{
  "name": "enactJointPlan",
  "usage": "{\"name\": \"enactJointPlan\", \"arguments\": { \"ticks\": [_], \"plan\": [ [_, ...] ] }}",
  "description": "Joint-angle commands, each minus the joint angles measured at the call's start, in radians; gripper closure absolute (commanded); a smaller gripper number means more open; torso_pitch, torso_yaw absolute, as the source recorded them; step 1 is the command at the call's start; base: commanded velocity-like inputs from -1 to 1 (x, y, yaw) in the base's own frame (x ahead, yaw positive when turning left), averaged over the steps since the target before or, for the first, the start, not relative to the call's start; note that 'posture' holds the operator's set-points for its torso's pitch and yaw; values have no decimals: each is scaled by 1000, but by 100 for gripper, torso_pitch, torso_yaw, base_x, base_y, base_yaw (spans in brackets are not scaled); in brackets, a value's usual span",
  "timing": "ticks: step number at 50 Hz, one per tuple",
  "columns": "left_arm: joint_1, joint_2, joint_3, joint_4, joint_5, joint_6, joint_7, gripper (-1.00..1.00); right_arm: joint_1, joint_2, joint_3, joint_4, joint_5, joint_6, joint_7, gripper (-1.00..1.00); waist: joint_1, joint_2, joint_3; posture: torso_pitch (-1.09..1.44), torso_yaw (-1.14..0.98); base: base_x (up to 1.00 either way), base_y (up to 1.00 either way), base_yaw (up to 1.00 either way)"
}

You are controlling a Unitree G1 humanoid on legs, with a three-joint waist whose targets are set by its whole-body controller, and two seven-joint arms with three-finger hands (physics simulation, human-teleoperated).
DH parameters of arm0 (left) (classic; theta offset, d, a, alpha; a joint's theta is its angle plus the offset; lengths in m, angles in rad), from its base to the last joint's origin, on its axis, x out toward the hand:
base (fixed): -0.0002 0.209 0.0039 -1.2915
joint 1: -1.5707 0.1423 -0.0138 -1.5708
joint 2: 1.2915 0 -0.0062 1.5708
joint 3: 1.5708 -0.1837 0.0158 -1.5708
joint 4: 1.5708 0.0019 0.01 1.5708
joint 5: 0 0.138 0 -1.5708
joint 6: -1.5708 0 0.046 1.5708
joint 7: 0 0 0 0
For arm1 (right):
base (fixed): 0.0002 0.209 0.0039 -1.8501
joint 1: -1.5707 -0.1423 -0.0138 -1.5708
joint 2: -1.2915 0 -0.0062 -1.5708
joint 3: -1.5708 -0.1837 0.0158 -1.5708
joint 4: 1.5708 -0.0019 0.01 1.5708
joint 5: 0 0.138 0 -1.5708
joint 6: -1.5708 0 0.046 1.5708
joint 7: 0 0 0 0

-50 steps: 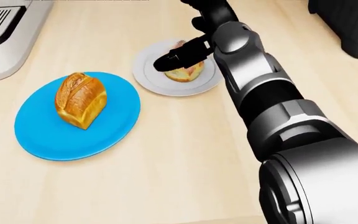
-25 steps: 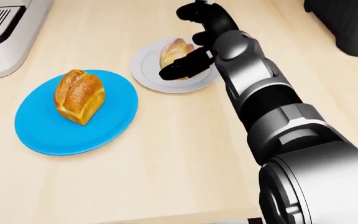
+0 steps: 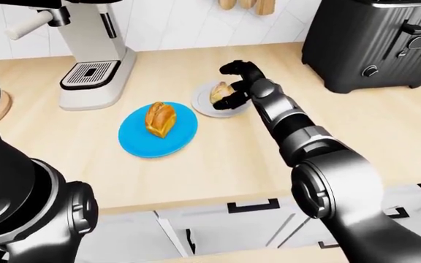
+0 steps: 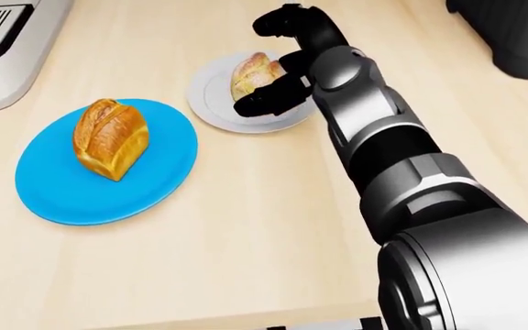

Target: Place all breads on the cutting board.

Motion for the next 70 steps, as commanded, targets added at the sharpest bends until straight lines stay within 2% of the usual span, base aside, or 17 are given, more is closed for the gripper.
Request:
{"name": "enactJointPlan", "arguments": {
  "ticks": [1, 13, 20, 24, 26, 29, 30, 42, 48, 51, 54, 58, 62, 63, 64, 66, 70],
  "plan": [
    [-27, 11, 9, -4, 5, -20, 4, -100, -43, -8, -2, -41, 1, -21, -20, -37, 0, 4, -31, 0, 0, 0, 0, 0],
    [-29, 15, 12, -2, 2, -20, 7, -100, -43, 6, -3, -38, -3, -2, -54, -22, -1, 4, -31, 0, 0, 0, 0, 0],
    [-23, 15, 13, 2, -2, -27, 9, -100, -38, 6, -3, -37, -10, -2, -73, 1, 0, 4, -32, 0, 0, 0, 0, 0],
    [-22, 16, 15, 1, -4, -26, 10, -100, -37, 7, -1, -38, -14, -1, -80, 6, 0, 4, -32, 0, 0, 0, 0, 0],
    [-19, 14, 15, 3, -5, -30, 12, -100, -36, 6, -1, -36, -16, -4, -82, 18, 0, 4, -32, 0, 0, 0, 0, 0],
    [-19, 14, 16, 3, -6, -30, 14, -100, -37, 4, 0, -36, -21, -5, -87, 65, 0, 4, -32, 0, 0, 0, 0, 0],
    [-18, 14, 17, 3, -7, -30, 14, -100, -38, 3, 0, -36, -22, -7, -90, 100, 1, 4, -32, 0, 0, 0, 0, 0],
    [-16, 20, 27, -5, -25, -18, 23, -100, -80, -9, -10, -41, -16, -19, -119, 100, 1, 4, -28, 0, 0, 0, 0, 0],
    [-7, 14, 19, 0, -30, -25, 31, -100, -137, -30, -15, -46, -2, -20, -129, 100, 2, 3, -26, 0, 0, 0, 0, 0],
    [-9, 20, 29, -2, -35, -19, 28, -100, -177, -41, 0, -49, -15, -22, -140, 100, 2, 3, -25, 0, 0, 0, 0, 0],
    [-10, 29, 41, -6, -43, -14, 27, -100, -205, -45, -6, -49, -7, 11, -127, 100, 1, 4, -23, 0, 0, 0, 0, 0],
    [-17, 36, 38, -12, -50, -4, 34, -100, -232, -55, 7, -54, -21, 9, -142, 100, 0, 4, -21, 0, 0, 0, 0, 0],
    [-7, 34, 30, -2, -51, -18, 43, -100, -270, -86, -17, -71, 14, -15, -114, 100, 2, 3, -19, 0, 0, 0, 0, 0],
    [-4, 31, 26, -1, -49, -21, 45, -100, -279, -97, 8, -79, -7, -42, -115, 100, 2, 3, -19, 0, 0, 0, 0, 0],
    [-8, 28, 18, -2, -49, -16, 46, -100, -292, -103, -25, -90, 38, -38, -87, 100, 3, 3, -18, 0, 0, 0, 0, 0],
    [-34, 27, -5, -19, -46, 9, 46, -100, -283, -114, -46, -110, 88, -59, -74, 100, 3, 3, -18, 0, 0, 0, 0, 0],
    [-18, 9, -22, 7, -21, -26, 42, -100, -271, -139, -40, -135, 143, -69, -75, 100, 3, -2, -13, 0, 0, 0, 0, 0]
  ]
}}
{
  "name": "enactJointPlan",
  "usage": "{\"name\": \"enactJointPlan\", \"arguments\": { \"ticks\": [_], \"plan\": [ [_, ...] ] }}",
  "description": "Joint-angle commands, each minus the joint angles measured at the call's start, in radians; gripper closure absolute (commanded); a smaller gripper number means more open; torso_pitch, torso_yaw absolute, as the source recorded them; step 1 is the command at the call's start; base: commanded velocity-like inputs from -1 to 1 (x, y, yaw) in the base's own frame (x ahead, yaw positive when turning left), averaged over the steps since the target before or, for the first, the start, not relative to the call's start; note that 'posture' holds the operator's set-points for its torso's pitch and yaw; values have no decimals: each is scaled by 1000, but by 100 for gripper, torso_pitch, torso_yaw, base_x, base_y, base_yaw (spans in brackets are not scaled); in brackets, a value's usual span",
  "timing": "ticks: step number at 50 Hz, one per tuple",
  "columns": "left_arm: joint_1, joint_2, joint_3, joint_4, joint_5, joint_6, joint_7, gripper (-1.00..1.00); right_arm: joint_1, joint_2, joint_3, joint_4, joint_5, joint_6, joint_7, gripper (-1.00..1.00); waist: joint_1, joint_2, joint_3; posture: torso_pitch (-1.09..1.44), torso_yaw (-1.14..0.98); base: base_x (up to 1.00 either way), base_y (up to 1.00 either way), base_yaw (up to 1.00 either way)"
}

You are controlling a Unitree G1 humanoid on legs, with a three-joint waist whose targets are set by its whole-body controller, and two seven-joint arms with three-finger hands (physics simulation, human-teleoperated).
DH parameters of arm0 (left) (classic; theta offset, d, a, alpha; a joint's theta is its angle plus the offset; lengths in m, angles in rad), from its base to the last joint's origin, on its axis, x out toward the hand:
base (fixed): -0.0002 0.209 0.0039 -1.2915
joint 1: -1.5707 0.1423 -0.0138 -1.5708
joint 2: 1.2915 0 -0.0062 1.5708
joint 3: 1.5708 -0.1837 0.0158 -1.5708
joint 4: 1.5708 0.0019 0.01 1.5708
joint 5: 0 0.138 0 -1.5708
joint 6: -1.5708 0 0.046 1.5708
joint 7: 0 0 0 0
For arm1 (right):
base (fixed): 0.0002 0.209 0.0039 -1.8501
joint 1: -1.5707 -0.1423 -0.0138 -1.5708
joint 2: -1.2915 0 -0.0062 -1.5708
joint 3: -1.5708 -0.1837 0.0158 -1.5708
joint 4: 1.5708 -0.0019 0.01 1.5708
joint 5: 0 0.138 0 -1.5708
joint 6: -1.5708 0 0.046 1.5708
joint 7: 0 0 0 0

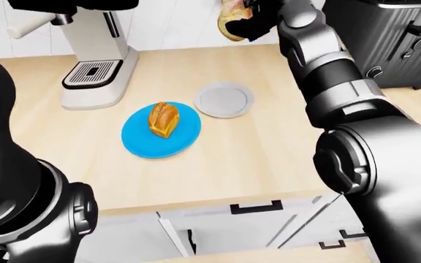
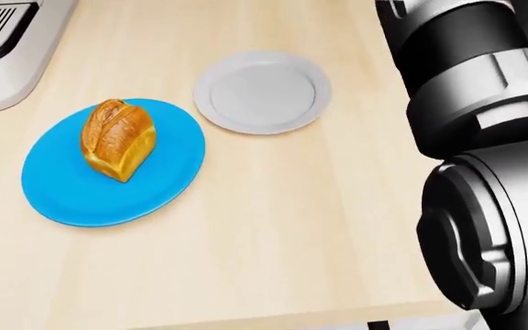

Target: Place all breads on the cutting board.

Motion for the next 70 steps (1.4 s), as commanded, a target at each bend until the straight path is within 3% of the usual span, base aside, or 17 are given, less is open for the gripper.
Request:
{"name": "enactJointPlan", "arguments": {
  "ticks": [1, 7, 13, 16, 18, 33, 40, 43, 46, 48, 51, 54, 55, 60, 64, 67, 70],
  "plan": [
    [-24, 3, 2, 8, 26, -37, 1, -100, -33, -22, 4, -44, 38, -30, -8, 100, 0, 2, -27, 0, 0, 0, 0, 0],
    [-29, -8, 7, 10, 56, -37, -26, -100, -4, -38, 29, -169, 95, -37, -25, 100, 0, 1, -30, 0, 0, 0, 0, 0],
    [-56, -33, 25, -7, 57, -6, -46, -100, 119, -59, 19, -498, 220, 105, -28, 100, 4, -4, -26, 0, 0, 0, 0, 0],
    [-72, -10, 6, -33, 70, 29, -51, -100, 204, -84, 16, -672, 273, 186, -32, 100, 7, -10, -25, 0, 0, 0, 0, 0],
    [-77, -10, 0, -41, 78, 41, -57, -100, 247, -101, -23, -729, 349, 226, -25, 100, 8, -13, -23, 0, 0, 0, 0, 0],
    [-67, -28, 7, -37, 89, 39, -66, -100, 530, -227, -86, -1056, 683, 282, -138, 100, 14, -25, -27, 0, 0, 0, 0, 0],
    [-64, -55, 2, -37, 93, 48, -71, -100, 618, -272, -64, -1172, 650, 291, -150, 100, 14, -32, -27, 0, 0, 0, 0, 0],
    [-59, -30, -34, -42, 134, 73, -85, -100, 627, -276, -71, -1164, 626, 268, -143, 100, 14, -33, -28, 0, 0, 0, 0, 0],
    [-22, -97, -18, -40, 138, 84, -71, -100, 630, -278, -58, -1164, 597, 246, -129, 100, 14, -35, -26, 0, 0, 0, 0, 0],
    [21, -86, -91, -40, 173, 71, -79, -100, 638, -274, -50, -1195, 566, 249, -120, 100, 15, -35, -28, 0, 0, 0, 0, 0],
    [19, -67, -98, -58, 223, 113, -149, -100, 632, -268, -64, -1189, 567, 256, -115, 100, 16, -34, -32, 0, 0, 0, 0, 0],
    [-2, -63, -50, -83, 218, 195, -228, -100, 628, -259, -62, -1188, 565, 255, -112, 100, 16, -37, -32, 0, 0, 0, 0, 0],
    [-26, -98, 2, -76, 199, 261, -237, -100, 630, -255, -56, -1199, 562, 262, -111, 100, 15, -37, -31, 0, 0, 0, 0, 0],
    [-21, -53, -54, -5, 144, 299, -314, -100, 631, -239, -52, -1207, 551, 268, -101, 100, 15, -35, -27, 0, 0, 0, 0, 0],
    [-31, -26, -56, 66, 107, 260, -390, -100, 632, -232, -48, -1234, 551, 286, -99, 100, 22, -34, -33, 0, 0, 0, 0, 0],
    [-66, -31, -17, 158, 86, 199, -416, -100, 632, -228, -48, -1263, 552, 311, -101, 100, 22, -35, -34, 0, 0, 0, 0, 0],
    [-79, -9, -67, 250, 101, 106, -433, -100, 631, -219, -44, -1250, 545, 301, -97, 100, 22, -38, -34, 0, 0, 0, 0, 0]
  ]
}}
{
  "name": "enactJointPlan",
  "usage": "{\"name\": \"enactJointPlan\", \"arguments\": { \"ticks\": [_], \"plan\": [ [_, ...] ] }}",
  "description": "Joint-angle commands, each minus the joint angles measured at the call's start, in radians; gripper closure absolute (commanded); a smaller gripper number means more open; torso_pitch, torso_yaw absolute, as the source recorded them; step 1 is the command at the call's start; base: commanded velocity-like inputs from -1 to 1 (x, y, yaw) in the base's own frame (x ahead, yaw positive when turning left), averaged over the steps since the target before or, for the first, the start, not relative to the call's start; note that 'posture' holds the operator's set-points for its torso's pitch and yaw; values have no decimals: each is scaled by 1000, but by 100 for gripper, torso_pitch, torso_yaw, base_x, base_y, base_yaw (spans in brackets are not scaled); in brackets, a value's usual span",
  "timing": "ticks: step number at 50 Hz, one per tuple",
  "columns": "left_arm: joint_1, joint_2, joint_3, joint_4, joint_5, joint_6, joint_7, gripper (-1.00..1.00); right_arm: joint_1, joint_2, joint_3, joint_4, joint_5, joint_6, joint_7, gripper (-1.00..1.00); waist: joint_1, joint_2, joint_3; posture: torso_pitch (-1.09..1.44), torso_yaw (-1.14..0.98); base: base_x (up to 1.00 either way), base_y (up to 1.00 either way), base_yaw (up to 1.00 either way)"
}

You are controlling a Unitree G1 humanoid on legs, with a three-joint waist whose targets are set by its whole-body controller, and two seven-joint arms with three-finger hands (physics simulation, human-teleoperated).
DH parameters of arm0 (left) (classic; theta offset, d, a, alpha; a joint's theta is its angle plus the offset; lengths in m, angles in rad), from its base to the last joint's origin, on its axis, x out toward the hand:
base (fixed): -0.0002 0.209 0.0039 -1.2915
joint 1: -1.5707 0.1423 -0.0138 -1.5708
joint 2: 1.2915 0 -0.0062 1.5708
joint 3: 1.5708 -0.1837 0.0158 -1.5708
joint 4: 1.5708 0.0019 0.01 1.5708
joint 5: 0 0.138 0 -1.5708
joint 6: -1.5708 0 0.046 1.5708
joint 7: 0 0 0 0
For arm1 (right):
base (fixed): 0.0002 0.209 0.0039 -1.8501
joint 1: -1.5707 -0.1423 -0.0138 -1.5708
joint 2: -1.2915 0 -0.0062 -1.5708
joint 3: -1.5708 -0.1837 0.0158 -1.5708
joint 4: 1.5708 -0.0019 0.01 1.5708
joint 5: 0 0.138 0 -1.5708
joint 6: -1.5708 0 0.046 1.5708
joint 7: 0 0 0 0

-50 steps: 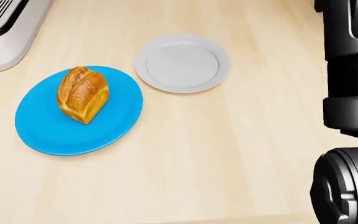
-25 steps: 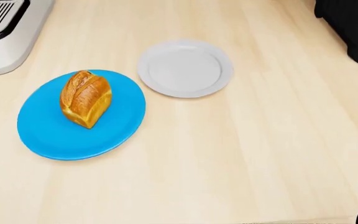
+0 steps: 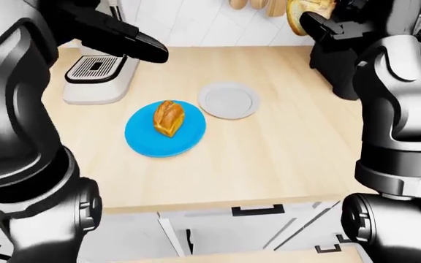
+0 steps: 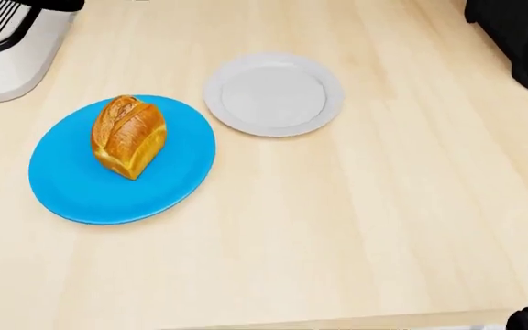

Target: Place all breads on the cutting board.

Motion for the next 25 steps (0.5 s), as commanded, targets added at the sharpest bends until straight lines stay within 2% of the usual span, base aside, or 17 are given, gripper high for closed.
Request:
{"name": "enactJointPlan", "arguments": {
  "ticks": [1, 4, 7, 9, 16, 21, 25],
  "plan": [
    [-48, 22, -31, 19, 20, -75, -39, -100, -37, -10, -12, -12, -6, -34, 0, 100, 0, 1, -31, 0, 0, 0, 0, 0],
    [-97, 26, -78, 125, 39, -45, -139, -100, -39, -12, -17, -27, -1, -19, -1, 100, 1, 1, -34, 0, 0, 0, 0, 0],
    [-145, 6, -74, 242, 73, -73, -188, -100, -40, -14, -19, -37, 3, -12, -3, 100, 6, -1, -35, 0, 0, 0, 0, 0],
    [-155, 6, -99, 275, 97, -70, -246, -100, -38, -14, -17, -37, 2, -14, -2, 100, 6, 0, -37, 0, 0, 0, 0, 0],
    [-232, -19, -169, 473, 283, -181, -397, -100, -36, -19, -20, -47, 4, -9, -1, 100, 4, -6, -37, 0, 0, 0, 0, 0],
    [-243, -81, -144, 579, 419, -285, -466, -100, -33, -23, -22, -58, 2, -5, 0, 100, 6, -11, -40, 0, 0, 0, 0, 0],
    [-211, -112, -105, 597, 477, -317, -493, -100, -31, -23, -23, -58, 3, -5, -1, 100, 5, -13, -41, 0, 0, 0, 0, 0]
  ]
}}
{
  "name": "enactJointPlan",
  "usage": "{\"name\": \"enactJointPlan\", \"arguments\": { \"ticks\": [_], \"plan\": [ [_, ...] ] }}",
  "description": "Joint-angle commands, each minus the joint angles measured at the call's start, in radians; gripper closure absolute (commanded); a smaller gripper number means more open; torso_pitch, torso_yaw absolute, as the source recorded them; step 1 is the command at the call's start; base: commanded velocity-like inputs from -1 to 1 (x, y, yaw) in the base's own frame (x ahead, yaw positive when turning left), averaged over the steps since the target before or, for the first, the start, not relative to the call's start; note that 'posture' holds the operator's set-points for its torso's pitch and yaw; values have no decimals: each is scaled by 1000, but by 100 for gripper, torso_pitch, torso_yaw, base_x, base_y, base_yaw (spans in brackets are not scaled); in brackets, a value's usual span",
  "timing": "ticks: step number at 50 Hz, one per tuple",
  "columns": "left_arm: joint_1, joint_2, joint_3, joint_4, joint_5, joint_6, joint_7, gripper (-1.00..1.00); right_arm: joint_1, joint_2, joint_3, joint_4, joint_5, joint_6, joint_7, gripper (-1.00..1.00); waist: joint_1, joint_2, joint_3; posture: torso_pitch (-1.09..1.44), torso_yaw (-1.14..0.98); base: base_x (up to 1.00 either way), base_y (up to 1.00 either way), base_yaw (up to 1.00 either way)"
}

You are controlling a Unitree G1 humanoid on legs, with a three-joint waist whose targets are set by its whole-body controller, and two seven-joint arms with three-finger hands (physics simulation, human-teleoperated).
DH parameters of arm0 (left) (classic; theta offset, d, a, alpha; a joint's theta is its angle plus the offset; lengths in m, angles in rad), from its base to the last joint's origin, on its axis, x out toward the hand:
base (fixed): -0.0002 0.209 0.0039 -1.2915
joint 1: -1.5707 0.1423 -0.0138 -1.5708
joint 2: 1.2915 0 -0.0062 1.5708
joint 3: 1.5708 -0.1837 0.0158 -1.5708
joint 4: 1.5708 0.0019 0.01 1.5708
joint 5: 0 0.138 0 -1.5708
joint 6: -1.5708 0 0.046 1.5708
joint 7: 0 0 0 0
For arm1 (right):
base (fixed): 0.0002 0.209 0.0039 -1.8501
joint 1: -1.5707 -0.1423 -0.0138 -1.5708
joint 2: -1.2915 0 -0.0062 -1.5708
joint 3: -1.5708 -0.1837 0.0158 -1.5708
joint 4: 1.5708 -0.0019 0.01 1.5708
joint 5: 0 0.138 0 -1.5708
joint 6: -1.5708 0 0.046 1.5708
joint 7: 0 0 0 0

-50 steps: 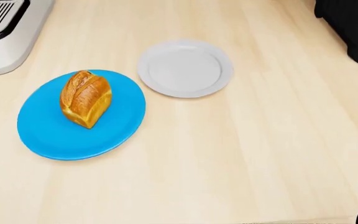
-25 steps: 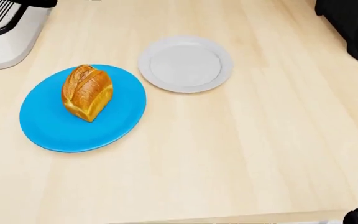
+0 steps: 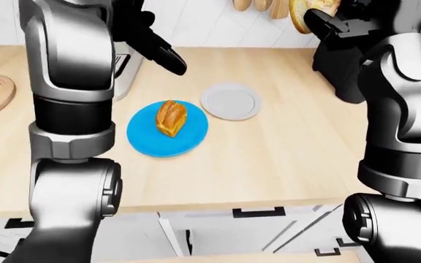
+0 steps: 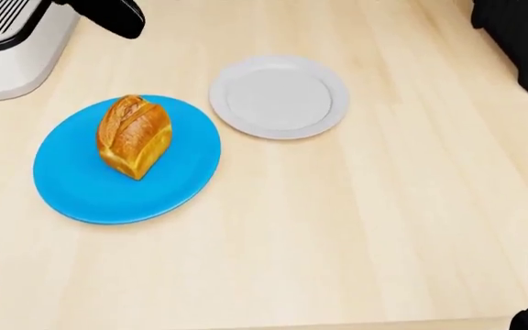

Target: Place all breads on the cutting board.

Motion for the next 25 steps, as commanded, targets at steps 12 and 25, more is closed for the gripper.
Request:
{"name": "enactJointPlan", "arguments": {
  "ticks": [12, 25],
  "plan": [
    [32, -18, 15, 55, 120, -64, -57, -100, -38, -5, -5, -12, -6, -36, 0, 100, 1, -3, -40, 0, 0, 0, 0, 0],
    [123, -42, 52, 70, 176, -69, -152, -100, -32, 4, -2, -17, -11, -34, 4, 100, 4, -3, -39, 0, 0, 0, 0, 0]
  ]
}}
